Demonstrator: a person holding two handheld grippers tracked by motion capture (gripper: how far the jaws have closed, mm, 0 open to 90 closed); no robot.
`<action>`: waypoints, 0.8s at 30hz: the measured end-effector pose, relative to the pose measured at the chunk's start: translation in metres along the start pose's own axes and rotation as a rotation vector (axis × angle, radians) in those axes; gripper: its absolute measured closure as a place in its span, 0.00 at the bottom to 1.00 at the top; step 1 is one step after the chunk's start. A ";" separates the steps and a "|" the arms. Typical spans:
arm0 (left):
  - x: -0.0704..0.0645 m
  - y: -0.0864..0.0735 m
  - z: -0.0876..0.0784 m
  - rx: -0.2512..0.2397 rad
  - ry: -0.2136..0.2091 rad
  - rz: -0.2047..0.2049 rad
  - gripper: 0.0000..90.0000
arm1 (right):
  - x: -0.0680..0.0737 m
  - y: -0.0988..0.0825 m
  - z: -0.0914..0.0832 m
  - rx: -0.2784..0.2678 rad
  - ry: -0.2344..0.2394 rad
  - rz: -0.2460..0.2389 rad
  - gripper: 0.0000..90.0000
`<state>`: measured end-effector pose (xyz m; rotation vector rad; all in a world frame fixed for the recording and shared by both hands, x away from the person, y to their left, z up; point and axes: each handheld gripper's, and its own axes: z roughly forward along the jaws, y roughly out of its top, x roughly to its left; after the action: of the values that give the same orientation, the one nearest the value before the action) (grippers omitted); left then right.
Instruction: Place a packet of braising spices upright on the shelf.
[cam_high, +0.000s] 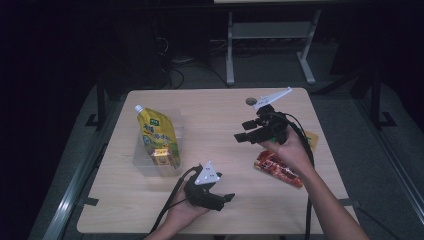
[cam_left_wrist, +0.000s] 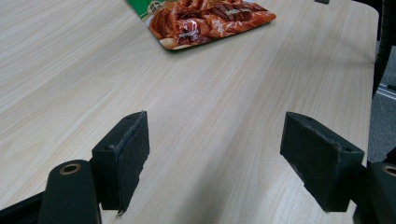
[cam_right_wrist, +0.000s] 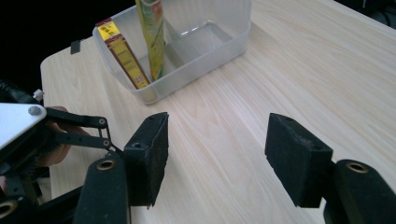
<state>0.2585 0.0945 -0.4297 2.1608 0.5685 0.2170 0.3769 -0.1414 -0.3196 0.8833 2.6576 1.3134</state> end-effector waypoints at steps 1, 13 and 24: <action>0.001 0.000 0.000 0.001 0.000 0.007 0.26 | -0.001 -0.002 -0.001 -0.001 -0.003 0.003 0.43; 0.000 0.004 0.004 0.000 -0.006 0.001 0.26 | -0.013 -0.026 -0.018 0.004 -0.050 0.055 0.42; -0.001 0.011 0.008 0.006 -0.008 0.017 0.27 | -0.025 -0.054 -0.034 0.003 -0.091 0.117 0.40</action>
<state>0.2639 0.0822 -0.4260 2.1723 0.5469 0.2156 0.3631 -0.2043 -0.3432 1.0862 2.5759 1.2589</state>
